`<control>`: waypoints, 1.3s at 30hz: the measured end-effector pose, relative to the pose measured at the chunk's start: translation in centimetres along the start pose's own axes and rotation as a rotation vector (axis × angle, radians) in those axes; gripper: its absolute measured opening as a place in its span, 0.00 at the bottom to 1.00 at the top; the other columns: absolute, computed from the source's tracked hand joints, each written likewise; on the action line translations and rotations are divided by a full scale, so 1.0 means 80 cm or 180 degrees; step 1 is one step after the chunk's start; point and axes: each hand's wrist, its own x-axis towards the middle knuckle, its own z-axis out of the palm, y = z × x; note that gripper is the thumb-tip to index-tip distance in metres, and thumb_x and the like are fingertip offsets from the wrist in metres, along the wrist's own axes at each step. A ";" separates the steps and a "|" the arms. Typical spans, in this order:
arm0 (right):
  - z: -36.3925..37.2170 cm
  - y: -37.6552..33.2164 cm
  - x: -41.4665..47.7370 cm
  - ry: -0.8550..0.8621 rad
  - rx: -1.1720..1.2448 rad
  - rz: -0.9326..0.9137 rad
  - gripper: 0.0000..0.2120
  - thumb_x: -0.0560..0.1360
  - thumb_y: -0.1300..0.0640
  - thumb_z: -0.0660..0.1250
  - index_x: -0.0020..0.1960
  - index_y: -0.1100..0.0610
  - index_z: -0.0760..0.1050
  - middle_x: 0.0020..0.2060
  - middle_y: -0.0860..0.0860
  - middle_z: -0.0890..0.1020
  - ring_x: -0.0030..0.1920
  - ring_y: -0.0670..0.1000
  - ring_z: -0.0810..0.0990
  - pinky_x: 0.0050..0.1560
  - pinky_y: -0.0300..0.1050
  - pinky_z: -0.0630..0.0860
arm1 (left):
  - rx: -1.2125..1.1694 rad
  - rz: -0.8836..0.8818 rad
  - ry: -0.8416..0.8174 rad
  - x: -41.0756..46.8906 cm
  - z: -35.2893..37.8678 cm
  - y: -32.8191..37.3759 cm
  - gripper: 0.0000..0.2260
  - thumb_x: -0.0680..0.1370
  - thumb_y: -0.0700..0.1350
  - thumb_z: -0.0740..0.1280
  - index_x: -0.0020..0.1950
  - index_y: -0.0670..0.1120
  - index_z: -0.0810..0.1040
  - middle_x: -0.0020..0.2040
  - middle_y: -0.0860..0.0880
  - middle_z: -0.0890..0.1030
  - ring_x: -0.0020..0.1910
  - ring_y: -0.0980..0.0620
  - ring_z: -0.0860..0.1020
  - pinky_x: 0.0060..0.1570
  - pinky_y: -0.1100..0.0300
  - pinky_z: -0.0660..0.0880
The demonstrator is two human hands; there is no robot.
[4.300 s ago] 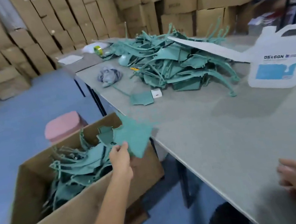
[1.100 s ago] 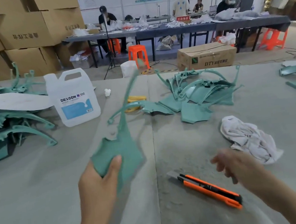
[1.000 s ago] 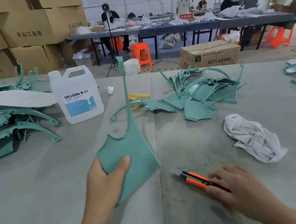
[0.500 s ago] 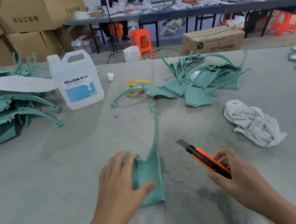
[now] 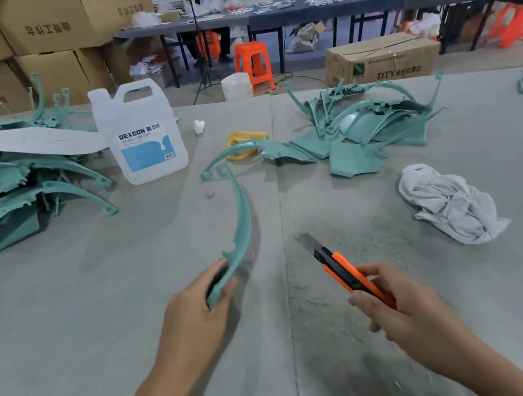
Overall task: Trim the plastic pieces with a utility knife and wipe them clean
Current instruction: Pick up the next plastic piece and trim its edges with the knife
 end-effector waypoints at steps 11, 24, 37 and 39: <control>0.024 -0.056 -0.007 -0.0096 0.0086 -0.0479 0.15 0.76 0.30 0.57 0.61 0.29 0.70 0.37 0.47 0.81 0.32 0.48 0.78 0.36 0.56 0.79 | -0.2135 -0.1341 -0.0395 -0.033 0.039 0.031 0.06 0.79 0.46 0.71 0.47 0.56 0.87 0.45 0.50 0.87 0.45 0.49 0.86 0.43 0.54 0.83; 0.041 -0.108 0.000 -0.0216 -0.0962 -0.0855 0.17 0.81 0.39 0.55 0.68 0.37 0.71 0.38 0.30 0.75 0.35 0.43 0.75 0.32 0.38 0.65 | -0.2051 -0.0755 -0.0652 -0.046 0.038 0.032 0.23 0.76 0.61 0.69 0.36 0.43 0.69 0.30 0.49 0.66 0.29 0.51 0.63 0.30 0.54 0.60; 0.004 -0.076 0.096 -0.0018 -0.1528 -0.0395 0.12 0.83 0.40 0.58 0.61 0.41 0.77 0.30 0.45 0.77 0.31 0.46 0.76 0.32 0.47 0.73 | -0.1877 -0.0824 -0.0634 -0.044 0.041 0.018 0.17 0.75 0.58 0.67 0.47 0.44 0.82 0.37 0.44 0.81 0.33 0.49 0.75 0.33 0.48 0.70; -0.005 -0.062 0.143 -0.0089 -0.1710 -0.0412 0.12 0.83 0.42 0.58 0.55 0.45 0.78 0.31 0.45 0.78 0.31 0.47 0.77 0.30 0.44 0.68 | -0.1868 -0.0731 -0.0663 -0.042 0.040 0.015 0.15 0.75 0.56 0.66 0.49 0.45 0.83 0.41 0.44 0.84 0.37 0.45 0.80 0.36 0.42 0.75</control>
